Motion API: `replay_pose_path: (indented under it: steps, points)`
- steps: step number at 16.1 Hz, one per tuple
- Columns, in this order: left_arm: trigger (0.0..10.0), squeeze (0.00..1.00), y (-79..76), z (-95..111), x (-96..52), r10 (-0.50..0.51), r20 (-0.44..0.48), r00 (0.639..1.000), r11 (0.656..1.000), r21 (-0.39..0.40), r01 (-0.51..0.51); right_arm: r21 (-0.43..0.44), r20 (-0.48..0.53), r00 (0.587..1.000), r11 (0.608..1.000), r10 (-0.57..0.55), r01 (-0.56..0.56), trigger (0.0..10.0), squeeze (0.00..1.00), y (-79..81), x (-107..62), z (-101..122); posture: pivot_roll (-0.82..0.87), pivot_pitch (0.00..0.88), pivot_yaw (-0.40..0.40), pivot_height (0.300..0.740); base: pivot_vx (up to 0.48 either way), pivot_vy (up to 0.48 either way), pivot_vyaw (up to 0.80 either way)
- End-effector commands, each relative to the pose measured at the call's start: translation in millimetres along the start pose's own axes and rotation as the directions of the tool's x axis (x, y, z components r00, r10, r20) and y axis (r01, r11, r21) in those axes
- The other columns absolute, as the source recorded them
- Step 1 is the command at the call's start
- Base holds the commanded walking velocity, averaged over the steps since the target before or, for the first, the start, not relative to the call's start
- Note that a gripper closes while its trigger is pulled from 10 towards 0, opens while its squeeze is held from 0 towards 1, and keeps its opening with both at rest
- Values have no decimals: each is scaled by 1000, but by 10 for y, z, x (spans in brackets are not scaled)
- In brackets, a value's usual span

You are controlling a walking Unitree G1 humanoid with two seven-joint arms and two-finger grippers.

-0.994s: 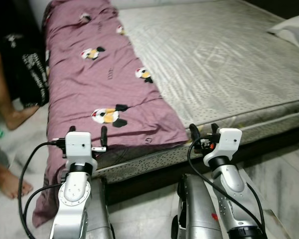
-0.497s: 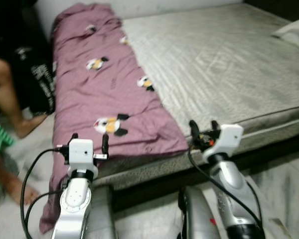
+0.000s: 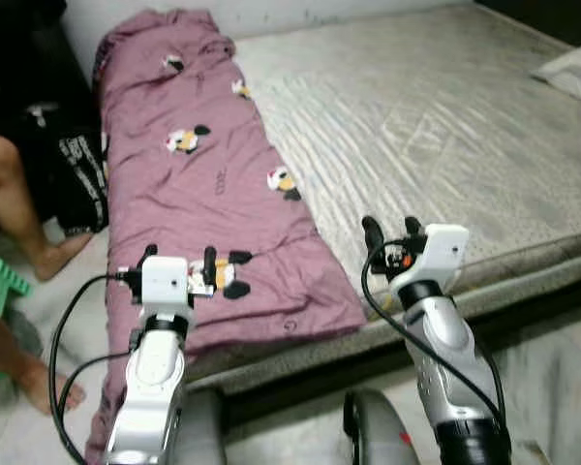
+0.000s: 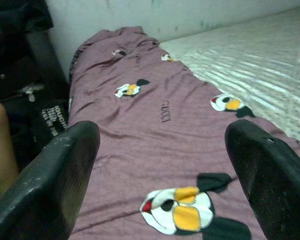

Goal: Clean up the room

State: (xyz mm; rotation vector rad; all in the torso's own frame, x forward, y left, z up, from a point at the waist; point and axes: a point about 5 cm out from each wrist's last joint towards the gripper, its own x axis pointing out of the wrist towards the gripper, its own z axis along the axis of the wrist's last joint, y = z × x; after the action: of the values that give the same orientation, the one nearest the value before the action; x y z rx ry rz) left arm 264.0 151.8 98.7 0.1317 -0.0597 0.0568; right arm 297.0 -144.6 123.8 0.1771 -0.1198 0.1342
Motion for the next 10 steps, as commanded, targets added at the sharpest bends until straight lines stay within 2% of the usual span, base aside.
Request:
replay_pose_path:
  steps: [1, 6, 10]
  points:
    - [10000, 0, 29, -31, 4, 27, -16, 1000, 999, 18, -26, 7, -14, 1000, 1000, 1, -1, 10000, 0, 19, 8, -33, -50, 0, 49, 662, 0, 0, 0]
    - [10000, 0, 8, -12, 55, 34, -17, 999, 999, -1, -34, 1, -1, 1000, 1000, -3, 3, 10000, 0, -4, 89, 12, -51, 0, 51, 702, 0, 0, 0]
    - [10000, 0, 16, -26, 48, 19, -21, 1000, 1000, -5, -19, -7, -19, 1000, 1000, -15, 15, 10000, 0, -38, 15, -45, -55, 0, 51, 740, 0, 0, 0]
